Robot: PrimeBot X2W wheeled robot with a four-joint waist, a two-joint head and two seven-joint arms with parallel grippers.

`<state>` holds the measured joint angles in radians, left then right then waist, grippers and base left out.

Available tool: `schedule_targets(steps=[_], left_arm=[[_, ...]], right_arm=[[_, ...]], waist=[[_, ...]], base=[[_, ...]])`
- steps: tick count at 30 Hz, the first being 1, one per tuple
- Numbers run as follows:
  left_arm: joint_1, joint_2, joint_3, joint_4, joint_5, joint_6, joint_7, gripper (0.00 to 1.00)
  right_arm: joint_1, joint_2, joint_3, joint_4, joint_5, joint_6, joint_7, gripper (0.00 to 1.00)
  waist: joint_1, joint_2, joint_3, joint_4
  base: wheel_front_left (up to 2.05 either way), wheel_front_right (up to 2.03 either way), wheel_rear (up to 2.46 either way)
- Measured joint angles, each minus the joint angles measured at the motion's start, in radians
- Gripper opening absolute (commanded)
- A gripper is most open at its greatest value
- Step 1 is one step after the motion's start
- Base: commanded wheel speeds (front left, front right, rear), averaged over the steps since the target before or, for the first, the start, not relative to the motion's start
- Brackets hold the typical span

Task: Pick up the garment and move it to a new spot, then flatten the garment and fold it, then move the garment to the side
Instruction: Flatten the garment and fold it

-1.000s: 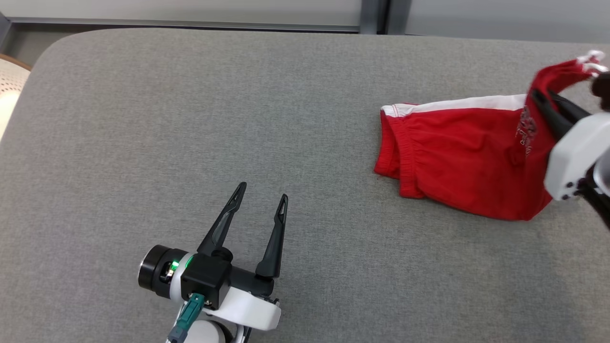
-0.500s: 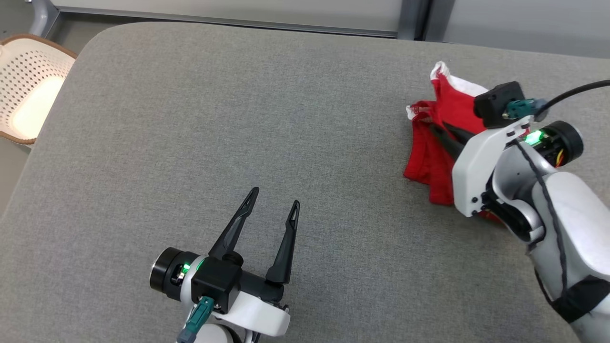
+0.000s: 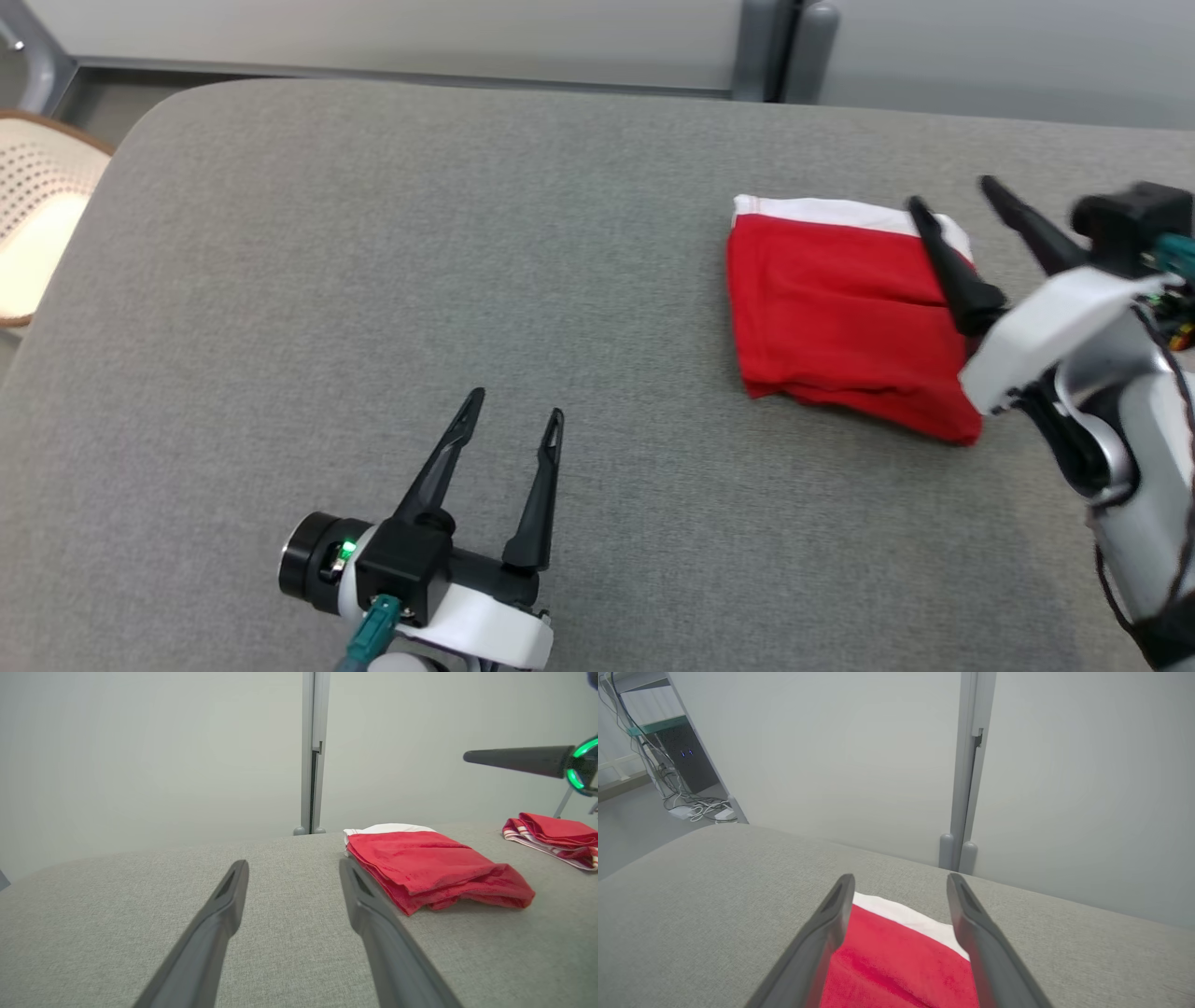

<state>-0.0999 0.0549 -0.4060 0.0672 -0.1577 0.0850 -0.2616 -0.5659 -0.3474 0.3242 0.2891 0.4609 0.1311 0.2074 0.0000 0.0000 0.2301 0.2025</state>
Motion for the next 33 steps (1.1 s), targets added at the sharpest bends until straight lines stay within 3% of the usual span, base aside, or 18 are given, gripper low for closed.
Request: schedule_targets(steps=[6, 10, 11, 12, 15, 17, 25, 33], left_arm=[[0.028, 0.000, 0.059, -0.014, -0.015, 0.004, 0.000, 1.00], [0.069, -0.001, 0.102, -0.023, -0.029, 0.000, 0.000, 1.00], [0.069, -0.001, 0.102, -0.023, -0.029, 0.000, 0.000, 1.00], [0.103, 0.001, 0.127, -0.022, -0.028, 0.002, 0.000, 1.00], [0.139, 0.001, 0.160, -0.025, -0.028, 0.004, 0.000, 1.00], [0.163, 0.000, 0.183, -0.030, -0.026, 0.005, 0.000, 1.00], [0.230, -0.004, 0.284, -0.093, -0.022, -0.013, -0.002, 1.00], [0.285, -0.005, 0.314, -0.121, 0.015, -0.033, -0.002, 1.00]], right_arm=[[0.164, -0.019, -0.098, -0.047, -0.068, 0.000, -0.163, 1.00], [0.272, 0.000, -0.076, -0.053, -0.082, 0.000, -0.328, 1.00], [0.272, 0.000, -0.076, -0.053, -0.082, 0.000, -0.328, 1.00], [0.315, 0.006, -0.049, -0.037, -0.087, 0.000, -0.402, 1.00], [0.353, 0.029, -0.056, -0.003, -0.129, 0.000, -0.456, 1.00], [0.374, 0.066, -0.076, 0.005, -0.163, 0.000, -0.464, 1.00], [0.508, 0.173, -0.190, -0.149, -0.300, 0.000, -0.469, 1.00], [0.597, 0.231, -0.223, -0.146, -0.336, 0.000, -0.468, 1.00]], waist=[[0.0000, 0.0000, -0.033, -0.060], [0.0000, 0.0000, -0.080, -0.087], [0.0000, 0.0000, -0.080, -0.087], [0.0000, 0.0000, -0.106, -0.101], [0.0000, 0.0000, -0.143, -0.123], [0.0000, 0.0000, -0.166, -0.137], [0.0000, 0.0000, -0.226, -0.176], [0.0000, 0.0000, -0.237, -0.174]], base=[[0.00, 0.00, 0.00], [0.00, 0.00, 0.00], [0.00, 0.00, 0.00], [0.00, 0.00, 0.00], [0.00, 0.00, 0.00], [0.00, 0.00, 0.00], [0.00, 0.00, 0.00], [0.00, 0.00, 0.00]])
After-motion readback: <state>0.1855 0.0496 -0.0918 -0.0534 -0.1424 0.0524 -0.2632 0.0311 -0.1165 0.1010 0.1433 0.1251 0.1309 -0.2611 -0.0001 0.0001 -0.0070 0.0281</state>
